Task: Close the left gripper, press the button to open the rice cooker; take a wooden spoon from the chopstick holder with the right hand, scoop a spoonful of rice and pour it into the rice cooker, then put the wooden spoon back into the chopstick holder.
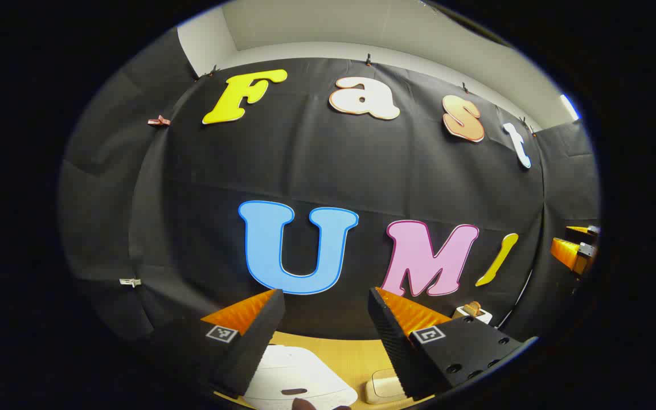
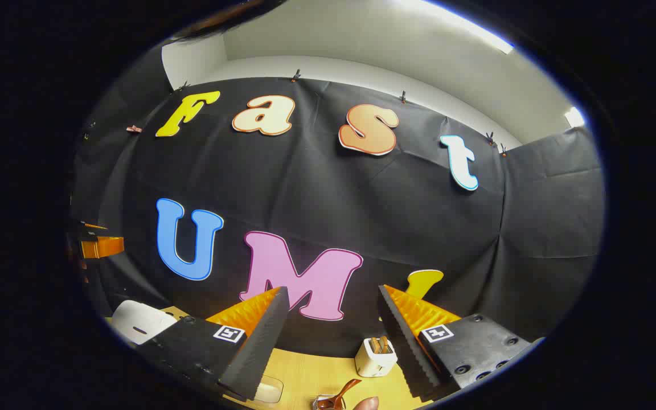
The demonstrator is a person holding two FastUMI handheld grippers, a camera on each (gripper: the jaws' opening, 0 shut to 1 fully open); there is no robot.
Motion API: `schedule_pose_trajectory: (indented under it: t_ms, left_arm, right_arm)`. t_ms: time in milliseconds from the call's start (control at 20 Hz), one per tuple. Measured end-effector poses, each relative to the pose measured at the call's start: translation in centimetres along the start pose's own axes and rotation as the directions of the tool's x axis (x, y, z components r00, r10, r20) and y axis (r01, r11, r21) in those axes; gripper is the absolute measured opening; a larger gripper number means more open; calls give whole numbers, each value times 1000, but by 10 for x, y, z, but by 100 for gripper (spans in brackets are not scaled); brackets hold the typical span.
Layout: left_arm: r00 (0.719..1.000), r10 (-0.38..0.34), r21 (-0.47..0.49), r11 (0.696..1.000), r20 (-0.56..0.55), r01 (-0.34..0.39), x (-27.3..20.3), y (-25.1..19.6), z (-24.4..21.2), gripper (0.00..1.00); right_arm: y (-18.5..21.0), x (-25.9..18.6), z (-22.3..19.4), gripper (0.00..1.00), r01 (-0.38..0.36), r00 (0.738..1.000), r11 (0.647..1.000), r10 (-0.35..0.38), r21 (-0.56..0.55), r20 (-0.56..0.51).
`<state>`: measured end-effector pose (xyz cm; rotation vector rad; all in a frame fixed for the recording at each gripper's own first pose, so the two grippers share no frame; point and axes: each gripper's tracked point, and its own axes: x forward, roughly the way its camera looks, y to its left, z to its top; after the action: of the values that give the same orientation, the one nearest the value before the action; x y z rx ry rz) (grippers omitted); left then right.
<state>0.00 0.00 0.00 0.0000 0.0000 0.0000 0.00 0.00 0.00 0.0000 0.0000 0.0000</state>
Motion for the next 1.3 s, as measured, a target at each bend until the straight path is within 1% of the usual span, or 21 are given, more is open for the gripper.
schedule_pose_trajectory:
  t_ms: [550, 1300]
  left_arm:
    - [1000, 14, 8, 1000, -1, -14, 4, 2, 1, 95]
    - [1000, 10, 9, 1000, -19, -10, 11, 2, -5, 95]
  right_arm:
    - [3, 8, -3, 96, -12, 1000, 1000, 12, -5, 6]
    - [1, 12, -5, 96, -5, 1000, 1000, 5, -18, 0]
